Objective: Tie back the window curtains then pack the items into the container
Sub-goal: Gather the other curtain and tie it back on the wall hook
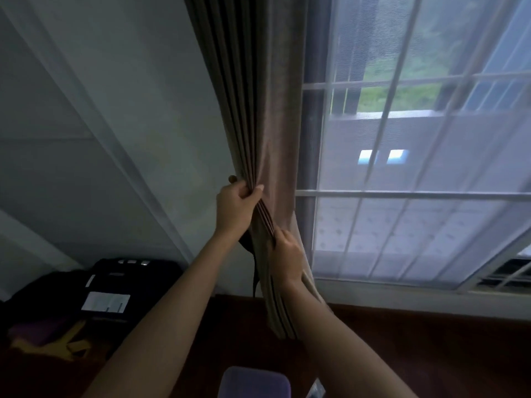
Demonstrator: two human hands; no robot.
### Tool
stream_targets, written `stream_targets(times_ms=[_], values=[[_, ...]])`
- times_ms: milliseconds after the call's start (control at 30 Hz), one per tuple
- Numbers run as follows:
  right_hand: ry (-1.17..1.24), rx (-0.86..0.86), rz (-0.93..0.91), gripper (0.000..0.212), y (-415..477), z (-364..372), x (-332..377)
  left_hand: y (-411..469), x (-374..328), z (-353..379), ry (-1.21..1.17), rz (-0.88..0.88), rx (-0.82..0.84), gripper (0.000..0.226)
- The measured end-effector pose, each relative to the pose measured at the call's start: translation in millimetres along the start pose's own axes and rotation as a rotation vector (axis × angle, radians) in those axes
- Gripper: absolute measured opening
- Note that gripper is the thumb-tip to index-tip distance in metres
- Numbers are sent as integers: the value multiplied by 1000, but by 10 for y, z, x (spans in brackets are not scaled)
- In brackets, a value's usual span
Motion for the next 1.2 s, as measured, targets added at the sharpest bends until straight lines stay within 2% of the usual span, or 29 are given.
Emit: stream_targets(times_ms=[133, 267, 433, 533, 567, 633, 700, 867, 967, 1033, 1100, 1200], values=[[14, 31, -14, 31, 15, -8, -16, -42, 44, -4, -13, 8, -1, 32], [6, 69, 46, 32, -48, -16, -109, -242, 98, 187, 3, -33, 65, 20], [31, 213, 38, 22, -14, -54, -93, -357, 167, 217, -4, -45, 1, 40], [41, 371, 80, 26, 155, -167, -29, -297, 184, 122, 8, -28, -27, 46], [87, 360, 98, 26, 199, -239, -17, -284, 235, 120, 15, -22, -21, 40], [278, 192, 129, 29, 261, -459, 9, -263, 359, 142, 14, -21, 12, 19], [427, 66, 119, 40, 329, -645, 75, -237, 496, 189, 4, -28, 7, 17], [423, 140, -71, 70, 651, -725, 283, -168, 689, 312, -70, -90, -37, 26], [353, 239, -130, 81, 794, -602, 342, -163, 755, 386, -193, -151, 38, 50], [333, 272, -143, 86, 837, -531, 356, -119, 782, 431, -274, -179, 99, 57], [325, 304, -135, 89, 879, -477, 368, -58, 743, 441, -362, -182, 171, 55], [295, 365, -141, 92, 941, -430, 388, -10, 738, 502, -497, -263, 378, 46]])
Point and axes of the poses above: each hand's wrist, its own y-axis towards the middle knuckle, its own z-axis out of the palm, x = y × z, the point moved 4 cm from there along y, towards the middle knuckle, and after that the axes turned 12 degrees about y, right-handed, at the moved point
